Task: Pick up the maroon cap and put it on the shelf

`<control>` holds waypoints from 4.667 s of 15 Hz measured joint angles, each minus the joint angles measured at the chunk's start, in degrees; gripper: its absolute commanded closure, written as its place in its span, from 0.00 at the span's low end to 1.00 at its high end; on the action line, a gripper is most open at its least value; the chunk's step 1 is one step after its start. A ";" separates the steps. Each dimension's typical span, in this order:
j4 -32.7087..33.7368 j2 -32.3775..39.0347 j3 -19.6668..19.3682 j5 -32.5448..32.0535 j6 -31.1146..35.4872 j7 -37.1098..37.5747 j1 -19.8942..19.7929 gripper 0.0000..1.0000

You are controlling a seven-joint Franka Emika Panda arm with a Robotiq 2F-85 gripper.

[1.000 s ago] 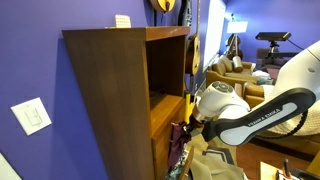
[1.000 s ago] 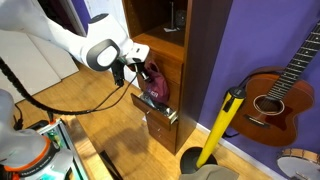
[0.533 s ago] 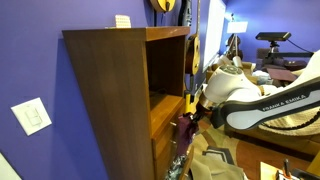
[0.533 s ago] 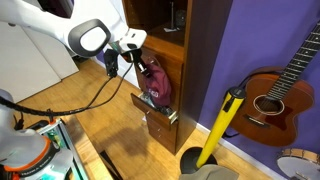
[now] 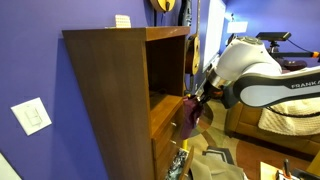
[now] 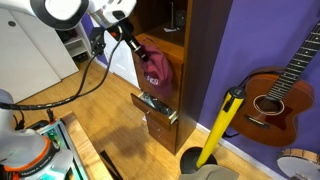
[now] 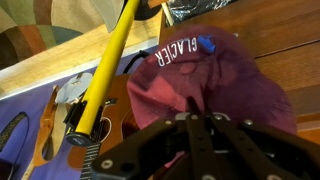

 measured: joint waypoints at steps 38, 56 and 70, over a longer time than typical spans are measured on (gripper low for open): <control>25.62 28.38 7.27 0.45 25.99 6.36 0.95 0.49; 12.21 16.70 6.32 2.74 27.01 6.13 1.11 0.00; 2.31 -9.04 -2.35 3.88 -1.06 -11.73 3.39 0.00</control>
